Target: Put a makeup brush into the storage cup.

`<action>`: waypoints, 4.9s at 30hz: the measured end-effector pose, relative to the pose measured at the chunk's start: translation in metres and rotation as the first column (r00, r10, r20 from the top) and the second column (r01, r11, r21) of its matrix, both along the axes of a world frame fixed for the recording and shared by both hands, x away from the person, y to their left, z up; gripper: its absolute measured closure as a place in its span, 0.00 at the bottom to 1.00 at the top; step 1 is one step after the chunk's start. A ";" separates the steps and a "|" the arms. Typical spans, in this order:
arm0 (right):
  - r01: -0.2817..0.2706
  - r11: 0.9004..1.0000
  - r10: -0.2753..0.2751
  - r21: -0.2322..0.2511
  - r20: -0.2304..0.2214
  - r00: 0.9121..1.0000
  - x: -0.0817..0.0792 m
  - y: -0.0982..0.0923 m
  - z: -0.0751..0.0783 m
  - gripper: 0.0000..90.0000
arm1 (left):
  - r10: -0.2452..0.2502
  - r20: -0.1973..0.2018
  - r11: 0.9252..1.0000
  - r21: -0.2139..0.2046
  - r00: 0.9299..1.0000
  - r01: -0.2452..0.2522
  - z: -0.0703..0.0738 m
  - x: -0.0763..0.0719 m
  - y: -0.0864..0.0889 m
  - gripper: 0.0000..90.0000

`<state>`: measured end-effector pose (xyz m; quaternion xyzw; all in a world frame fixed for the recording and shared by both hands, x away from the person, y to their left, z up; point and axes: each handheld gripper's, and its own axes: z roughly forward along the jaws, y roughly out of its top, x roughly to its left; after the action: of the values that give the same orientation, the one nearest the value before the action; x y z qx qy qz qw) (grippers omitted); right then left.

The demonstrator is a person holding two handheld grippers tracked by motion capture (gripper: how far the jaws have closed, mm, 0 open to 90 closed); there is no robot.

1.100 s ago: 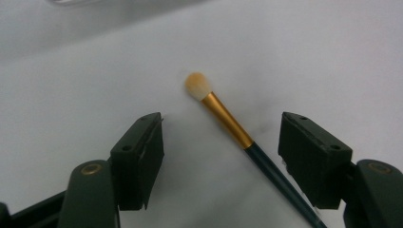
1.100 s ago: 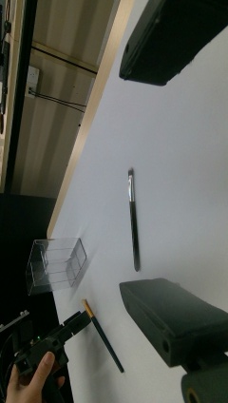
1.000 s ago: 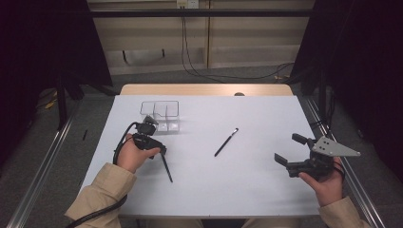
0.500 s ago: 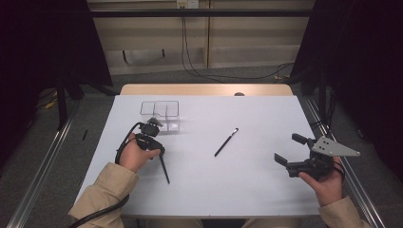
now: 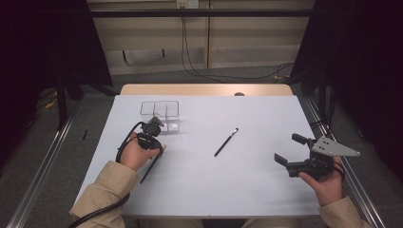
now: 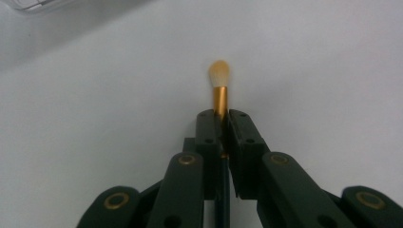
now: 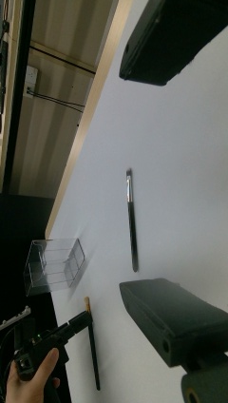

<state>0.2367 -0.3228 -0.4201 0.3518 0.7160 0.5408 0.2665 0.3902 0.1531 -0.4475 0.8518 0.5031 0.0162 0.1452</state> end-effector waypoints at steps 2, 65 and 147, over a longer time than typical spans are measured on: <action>0.000 1.000 0.000 -0.002 0.001 1.000 0.000 0.000 0.000 0.02 | -0.006 -0.002 1.000 0.002 1.000 0.006 0.000 0.001 0.000 0.93; -0.001 1.000 0.001 0.000 -0.006 1.000 0.000 -0.001 -0.002 0.02 | -0.014 0.131 0.966 -0.254 0.991 0.048 0.026 0.003 0.004 0.94; -0.004 1.000 0.004 0.006 0.000 1.000 -0.001 -0.002 -0.002 0.02 | 0.357 0.633 0.722 -0.653 0.687 0.227 0.098 0.002 0.004 0.94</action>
<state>0.2361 -0.3249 -0.4220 0.3511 0.7151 0.5436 0.2642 0.3918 0.1569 -0.3494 0.6362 0.4047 0.1682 0.6350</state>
